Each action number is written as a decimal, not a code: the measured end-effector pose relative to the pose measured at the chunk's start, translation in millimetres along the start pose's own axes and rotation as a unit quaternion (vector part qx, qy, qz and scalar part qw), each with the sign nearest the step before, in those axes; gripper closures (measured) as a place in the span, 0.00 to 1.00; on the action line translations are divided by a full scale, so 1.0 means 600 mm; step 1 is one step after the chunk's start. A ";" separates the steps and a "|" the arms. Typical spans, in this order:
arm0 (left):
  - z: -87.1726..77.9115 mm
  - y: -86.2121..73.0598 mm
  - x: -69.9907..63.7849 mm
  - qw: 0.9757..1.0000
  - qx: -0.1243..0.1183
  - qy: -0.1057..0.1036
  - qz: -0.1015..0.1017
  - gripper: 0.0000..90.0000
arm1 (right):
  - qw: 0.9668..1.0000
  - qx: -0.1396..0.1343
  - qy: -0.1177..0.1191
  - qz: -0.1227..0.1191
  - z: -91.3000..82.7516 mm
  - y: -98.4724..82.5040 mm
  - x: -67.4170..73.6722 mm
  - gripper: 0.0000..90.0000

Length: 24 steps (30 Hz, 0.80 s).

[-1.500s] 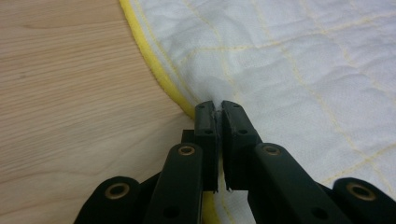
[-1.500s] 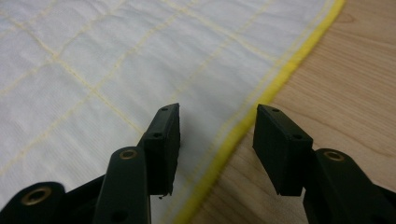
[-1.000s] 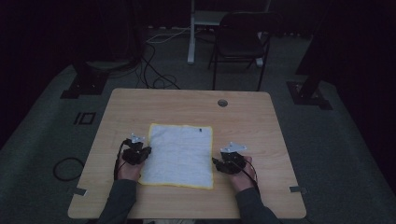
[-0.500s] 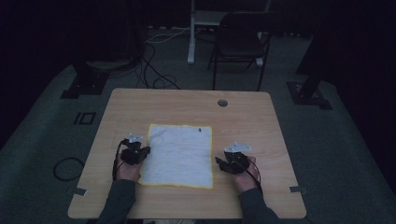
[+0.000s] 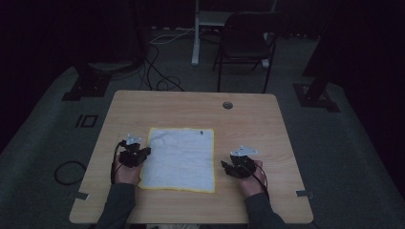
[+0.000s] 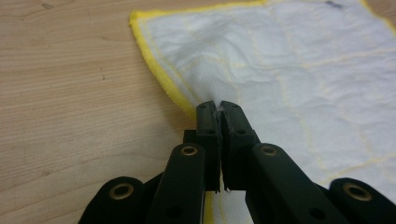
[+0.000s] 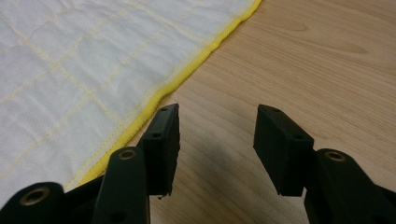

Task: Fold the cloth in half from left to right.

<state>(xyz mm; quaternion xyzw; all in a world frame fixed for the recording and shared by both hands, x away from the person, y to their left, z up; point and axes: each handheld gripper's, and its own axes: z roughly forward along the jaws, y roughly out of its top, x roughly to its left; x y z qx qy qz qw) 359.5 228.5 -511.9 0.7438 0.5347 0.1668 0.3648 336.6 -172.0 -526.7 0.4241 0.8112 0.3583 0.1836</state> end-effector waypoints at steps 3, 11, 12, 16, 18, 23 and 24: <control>-0.007 0.005 -0.004 1.000 -0.009 -0.007 0.002 0.97 | 1.000 0.001 0.000 0.000 0.001 -0.001 0.000 0.56; -0.021 0.023 -0.018 0.999 -0.027 -0.018 0.014 0.97 | 1.000 0.002 0.000 -0.002 0.002 -0.001 0.001 0.56; -0.023 0.025 -0.020 0.999 -0.030 -0.020 0.016 0.97 | 1.000 0.002 0.000 -0.002 0.002 -0.001 0.001 0.56; -0.027 0.032 -0.027 0.999 -0.037 -0.028 0.018 0.97 | 1.000 0.002 0.000 -0.001 0.002 -0.001 0.001 0.56; -0.029 0.035 -0.031 0.999 -0.039 -0.030 0.022 0.97 | 1.000 0.001 -0.001 -0.001 0.001 -0.001 0.001 0.56; -0.033 0.042 -0.039 0.998 -0.044 -0.040 0.022 0.97 | 1.000 0.002 -0.001 -0.001 0.001 -0.001 0.001 0.56; -0.034 0.044 -0.041 0.998 -0.043 -0.041 0.025 0.97 | 1.000 0.002 0.000 -0.001 0.001 -0.001 0.001 0.56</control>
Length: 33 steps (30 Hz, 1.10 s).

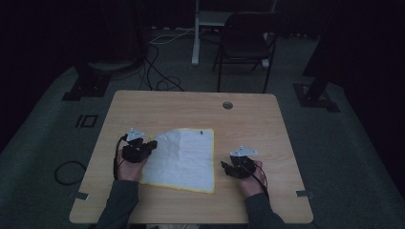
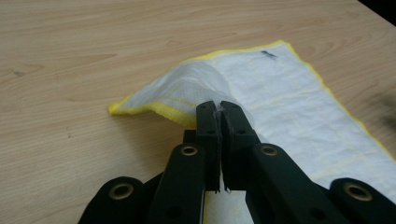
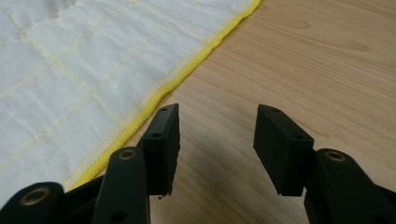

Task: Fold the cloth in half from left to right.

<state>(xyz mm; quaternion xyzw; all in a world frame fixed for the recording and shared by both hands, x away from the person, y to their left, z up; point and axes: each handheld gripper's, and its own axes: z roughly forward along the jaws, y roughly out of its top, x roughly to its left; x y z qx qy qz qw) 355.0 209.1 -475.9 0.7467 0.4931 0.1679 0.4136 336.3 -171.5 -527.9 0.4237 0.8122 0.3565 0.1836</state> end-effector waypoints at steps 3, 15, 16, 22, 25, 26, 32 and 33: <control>-0.001 0.004 -0.005 1.000 -0.002 -0.003 0.004 0.97 | 1.000 0.000 0.001 0.000 0.000 0.000 0.001 0.56; 0.000 0.022 -0.027 1.000 -0.008 -0.016 0.019 0.97 | 1.000 0.001 0.001 -0.001 0.000 0.000 0.002 0.56; 0.000 0.024 -0.030 1.000 -0.008 -0.018 0.021 0.97 | 1.000 0.001 0.001 -0.001 0.000 0.000 0.002 0.56; 0.002 0.031 -0.038 0.999 -0.009 -0.023 0.026 0.97 | 1.000 0.001 0.001 -0.001 0.001 -0.001 0.001 0.56; 0.002 0.033 -0.042 0.999 -0.010 -0.025 0.027 0.97 | 1.000 0.001 0.001 -0.001 0.001 -0.001 0.001 0.56; 0.003 0.035 -0.045 0.999 -0.010 -0.026 0.028 0.97 | 1.000 0.001 0.001 -0.001 0.001 -0.001 0.001 0.56; 0.007 0.042 -0.055 0.999 -0.003 -0.033 0.033 0.97 | 1.000 0.002 0.001 -0.001 0.001 -0.001 0.001 0.56; 0.007 0.043 -0.056 0.999 -0.003 -0.036 0.034 0.97 | 1.000 0.002 0.001 -0.001 0.002 -0.001 0.001 0.56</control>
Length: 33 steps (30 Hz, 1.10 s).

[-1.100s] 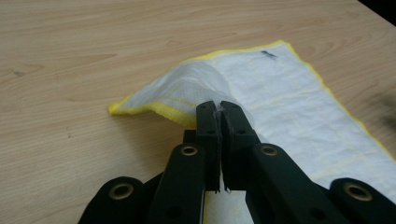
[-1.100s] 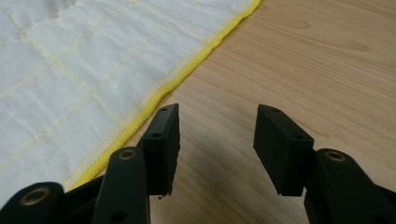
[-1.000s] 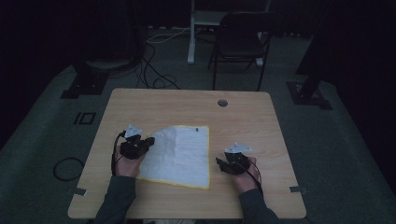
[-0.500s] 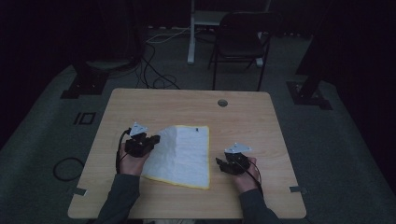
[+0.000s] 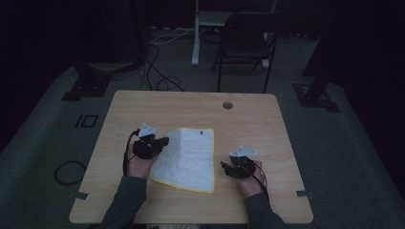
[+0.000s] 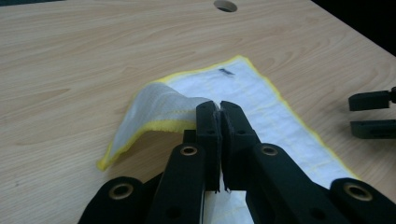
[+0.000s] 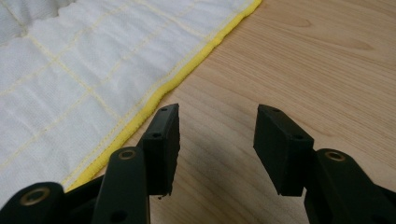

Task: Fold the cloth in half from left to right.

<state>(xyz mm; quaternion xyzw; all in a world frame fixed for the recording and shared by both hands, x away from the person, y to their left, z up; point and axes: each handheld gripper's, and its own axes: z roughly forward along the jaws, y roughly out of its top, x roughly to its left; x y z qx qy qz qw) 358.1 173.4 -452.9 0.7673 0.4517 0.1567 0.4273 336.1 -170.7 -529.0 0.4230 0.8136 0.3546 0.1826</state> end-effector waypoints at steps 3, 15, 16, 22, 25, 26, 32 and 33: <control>0.003 0.005 -0.007 1.000 0.001 -0.004 0.003 0.97 | 1.000 0.000 0.000 0.000 0.000 0.000 0.000 0.56; 0.016 0.016 -0.027 1.000 0.009 -0.016 0.011 0.97 | 1.000 0.001 0.001 -0.002 0.001 0.000 0.001 0.56; 0.017 0.016 -0.028 1.000 0.009 -0.016 0.011 0.97 | 1.000 0.001 0.001 -0.002 0.001 0.000 0.001 0.56; 0.024 0.022 -0.038 1.000 0.015 -0.019 0.015 0.97 | 1.000 0.001 0.000 -0.002 0.001 0.000 0.000 0.56; 0.028 0.024 -0.044 0.999 0.017 -0.021 0.018 0.97 | 1.000 0.001 0.000 -0.003 0.001 -0.001 0.000 0.56; 0.029 0.024 -0.047 0.999 0.019 -0.022 0.018 0.97 | 1.000 0.001 0.000 -0.003 0.002 -0.001 0.000 0.56; 0.040 0.029 -0.062 0.999 0.025 -0.030 0.022 0.97 | 1.000 0.001 0.000 -0.002 0.001 -0.001 -0.001 0.56; 0.042 0.030 -0.065 0.999 0.027 -0.030 0.022 0.97 | 1.000 0.001 0.000 -0.002 0.001 -0.001 -0.001 0.56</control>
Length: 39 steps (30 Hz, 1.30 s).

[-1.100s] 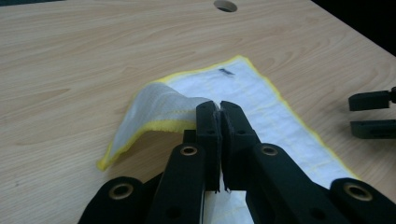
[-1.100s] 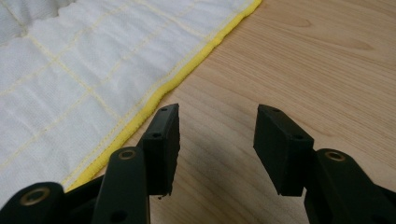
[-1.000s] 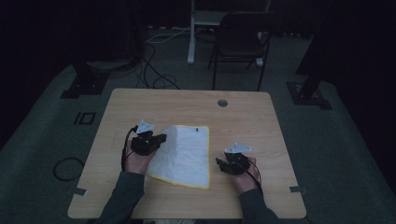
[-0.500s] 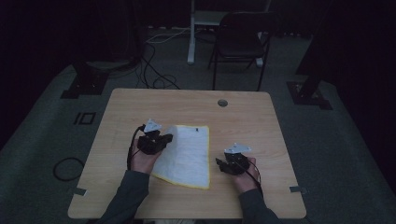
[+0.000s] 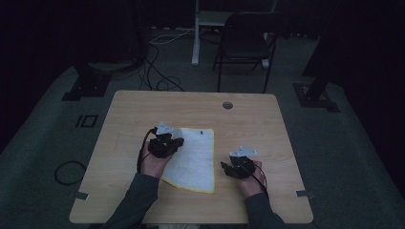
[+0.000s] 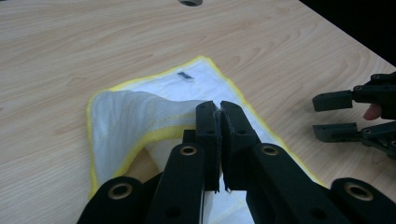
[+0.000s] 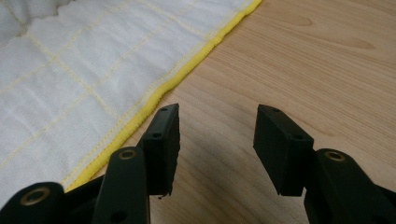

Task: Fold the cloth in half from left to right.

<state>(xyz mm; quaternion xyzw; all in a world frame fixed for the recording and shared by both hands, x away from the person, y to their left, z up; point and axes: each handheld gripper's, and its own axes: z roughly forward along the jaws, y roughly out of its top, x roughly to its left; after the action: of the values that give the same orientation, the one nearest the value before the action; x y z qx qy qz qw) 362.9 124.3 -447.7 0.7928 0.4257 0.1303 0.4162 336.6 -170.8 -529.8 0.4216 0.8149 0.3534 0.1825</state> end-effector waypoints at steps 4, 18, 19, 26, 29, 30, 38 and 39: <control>0.008 0.003 -0.010 1.000 0.005 -0.003 0.003 0.97 | 1.000 0.000 0.001 0.000 0.000 0.000 0.000 0.56; 0.034 0.010 -0.032 1.000 0.014 -0.009 0.006 0.97 | 1.000 0.001 0.001 0.001 0.000 0.000 0.000 0.56; 0.037 0.011 -0.033 1.000 0.015 -0.010 0.007 0.97 | 1.000 0.001 0.001 0.001 0.000 0.000 0.000 0.56; 0.058 0.013 -0.043 1.000 0.026 -0.016 0.007 0.97 | 1.000 0.000 0.001 0.002 0.000 -0.001 0.000 0.56; 0.064 0.013 -0.046 0.999 0.030 -0.018 0.007 0.96 | 1.000 0.000 0.001 0.001 0.000 -0.001 0.001 0.56; 0.066 0.013 -0.047 0.999 0.031 -0.019 0.008 0.96 | 1.000 0.000 0.001 0.001 0.000 -0.001 0.001 0.56; 0.084 0.011 -0.052 0.999 0.043 -0.028 0.005 0.96 | 1.000 0.000 0.002 0.001 0.000 -0.001 0.001 0.56; 0.085 0.010 -0.053 0.999 0.044 -0.029 0.004 0.95 | 1.000 0.000 0.002 0.001 0.000 -0.001 0.001 0.56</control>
<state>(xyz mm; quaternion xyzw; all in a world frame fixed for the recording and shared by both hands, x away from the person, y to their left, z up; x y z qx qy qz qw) 376.0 69.6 -470.0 0.8154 0.4157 0.0900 0.3926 336.0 -170.2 -530.3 0.4216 0.8150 0.3542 0.1807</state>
